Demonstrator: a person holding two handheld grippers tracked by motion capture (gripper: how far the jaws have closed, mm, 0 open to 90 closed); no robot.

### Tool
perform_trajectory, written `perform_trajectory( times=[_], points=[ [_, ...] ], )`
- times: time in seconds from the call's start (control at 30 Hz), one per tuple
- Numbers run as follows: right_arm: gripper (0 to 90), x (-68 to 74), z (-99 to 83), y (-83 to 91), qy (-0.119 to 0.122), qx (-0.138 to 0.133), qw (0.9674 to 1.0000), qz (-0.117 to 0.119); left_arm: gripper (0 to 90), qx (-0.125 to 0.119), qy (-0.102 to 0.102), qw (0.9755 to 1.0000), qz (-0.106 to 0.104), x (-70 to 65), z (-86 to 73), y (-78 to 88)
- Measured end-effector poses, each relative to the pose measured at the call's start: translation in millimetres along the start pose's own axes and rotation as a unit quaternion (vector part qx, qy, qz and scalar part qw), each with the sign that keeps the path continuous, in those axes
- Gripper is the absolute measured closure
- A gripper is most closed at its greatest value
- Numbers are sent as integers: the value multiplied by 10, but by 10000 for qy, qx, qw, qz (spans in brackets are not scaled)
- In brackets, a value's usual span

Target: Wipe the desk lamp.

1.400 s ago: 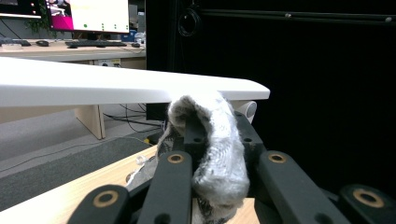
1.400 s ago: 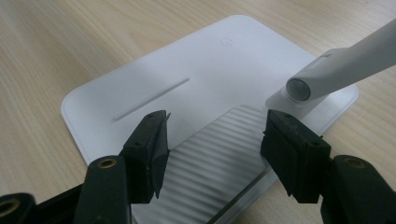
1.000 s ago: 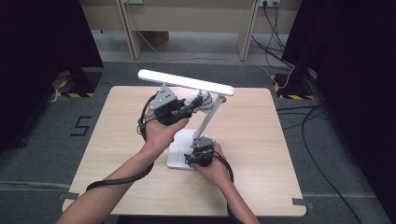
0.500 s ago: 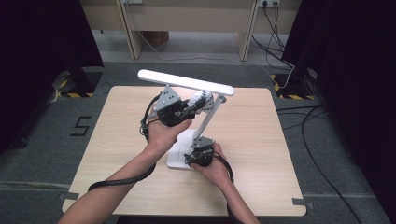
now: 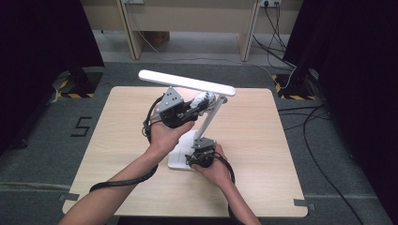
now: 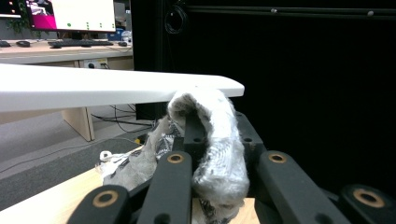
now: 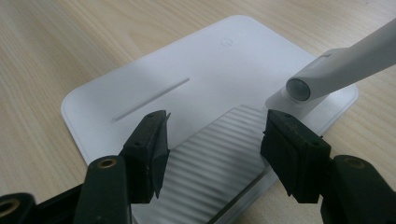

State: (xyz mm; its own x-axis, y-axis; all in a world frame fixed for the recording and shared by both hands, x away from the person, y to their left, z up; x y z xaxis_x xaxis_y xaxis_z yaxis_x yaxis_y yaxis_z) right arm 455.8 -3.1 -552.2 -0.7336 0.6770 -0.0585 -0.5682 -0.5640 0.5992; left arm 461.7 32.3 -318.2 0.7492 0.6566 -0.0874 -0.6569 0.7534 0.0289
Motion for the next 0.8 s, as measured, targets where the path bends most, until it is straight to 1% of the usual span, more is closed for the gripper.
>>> perform_trajectory(
  times=[0.5,0.8],
  points=[
    [409,0,2,-1,2,15,10000,9,791,64,12,10000,-6,9,-83,23],
    [409,1,1,0,3,12,10000,3,791,133,52,9999,19,37,-169,51]
  ],
)
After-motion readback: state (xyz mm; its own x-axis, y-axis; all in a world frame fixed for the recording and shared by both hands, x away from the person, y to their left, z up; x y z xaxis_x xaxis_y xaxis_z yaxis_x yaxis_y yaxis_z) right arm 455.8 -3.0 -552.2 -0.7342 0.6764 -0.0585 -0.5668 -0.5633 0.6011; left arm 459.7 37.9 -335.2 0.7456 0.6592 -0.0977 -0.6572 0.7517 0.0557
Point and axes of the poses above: each handheld gripper's, and its own axes: y roughly backward along the jaws, z roughly out of its top, x roughly to its left, the point moved 8 cm from there along -y, roughly forward along the jaws, and after that the axes turned 4 degrees about -x, right-handed, at the moved point
